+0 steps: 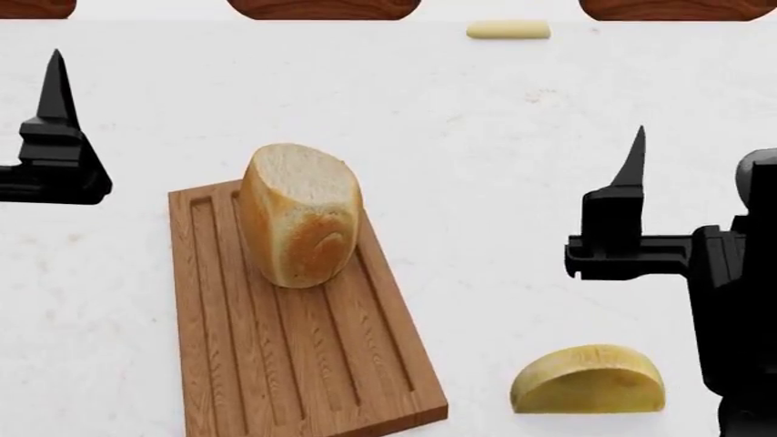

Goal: Pick up the wedge of cheese and place it on the slice of bread to prepare a simple cheese on bread dish.

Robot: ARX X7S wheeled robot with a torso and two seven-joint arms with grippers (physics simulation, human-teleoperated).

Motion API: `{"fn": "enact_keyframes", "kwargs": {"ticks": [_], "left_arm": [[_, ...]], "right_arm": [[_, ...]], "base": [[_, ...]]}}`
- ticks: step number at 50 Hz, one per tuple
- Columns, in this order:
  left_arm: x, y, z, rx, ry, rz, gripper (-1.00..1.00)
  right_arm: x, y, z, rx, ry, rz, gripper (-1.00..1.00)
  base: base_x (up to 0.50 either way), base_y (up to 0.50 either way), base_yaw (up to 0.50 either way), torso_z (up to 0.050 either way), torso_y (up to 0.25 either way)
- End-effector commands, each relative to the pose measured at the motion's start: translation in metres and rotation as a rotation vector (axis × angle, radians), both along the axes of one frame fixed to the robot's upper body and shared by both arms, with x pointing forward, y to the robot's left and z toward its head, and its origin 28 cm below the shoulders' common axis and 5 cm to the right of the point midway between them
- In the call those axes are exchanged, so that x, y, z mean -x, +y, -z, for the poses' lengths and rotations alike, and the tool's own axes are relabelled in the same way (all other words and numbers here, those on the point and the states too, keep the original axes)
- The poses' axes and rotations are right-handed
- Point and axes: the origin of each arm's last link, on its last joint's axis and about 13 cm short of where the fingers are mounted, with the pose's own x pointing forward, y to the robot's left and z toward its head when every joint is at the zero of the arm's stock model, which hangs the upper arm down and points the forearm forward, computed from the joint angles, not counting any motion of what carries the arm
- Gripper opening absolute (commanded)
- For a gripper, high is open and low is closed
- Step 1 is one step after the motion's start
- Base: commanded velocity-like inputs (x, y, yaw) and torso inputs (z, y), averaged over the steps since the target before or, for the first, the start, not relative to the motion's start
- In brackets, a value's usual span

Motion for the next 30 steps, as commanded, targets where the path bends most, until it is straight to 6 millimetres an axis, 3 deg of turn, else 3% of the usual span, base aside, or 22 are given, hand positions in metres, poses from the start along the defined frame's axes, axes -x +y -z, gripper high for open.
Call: {"fn": "enact_keyframes", "kwargs": {"ticks": [1, 4, 17, 30], "left_arm": [[-0.002, 0.0, 0.003, -0.001, 0.005, 0.004, 1.0], [-0.002, 0.0, 0.002, -0.001, 0.006, 0.003, 1.0], [-0.004, -0.003, -0.001, -0.01, 0.006, 0.01, 1.0], [-0.005, -0.005, 0.001, -0.015, 0.011, 0.021, 1.0]], "right_arm": [[0.015, -0.008, 0.005, -0.025, 0.077, -0.051, 1.0], [0.018, -0.009, 0.012, -0.005, 0.094, -0.052, 1.0], [0.031, -0.016, 0.007, 0.033, 0.162, -0.166, 1.0], [0.039, -0.023, 0.01, 0.071, 0.221, -0.152, 1.0]], "base": [[0.0, 0.0, 0.0, 0.0, 0.0], [0.0, 0.0, 0.0, 0.0, 0.0], [0.0, 0.0, 0.0, 0.0, 0.0], [0.0, 0.0, 0.0, 0.0, 0.0]]}}
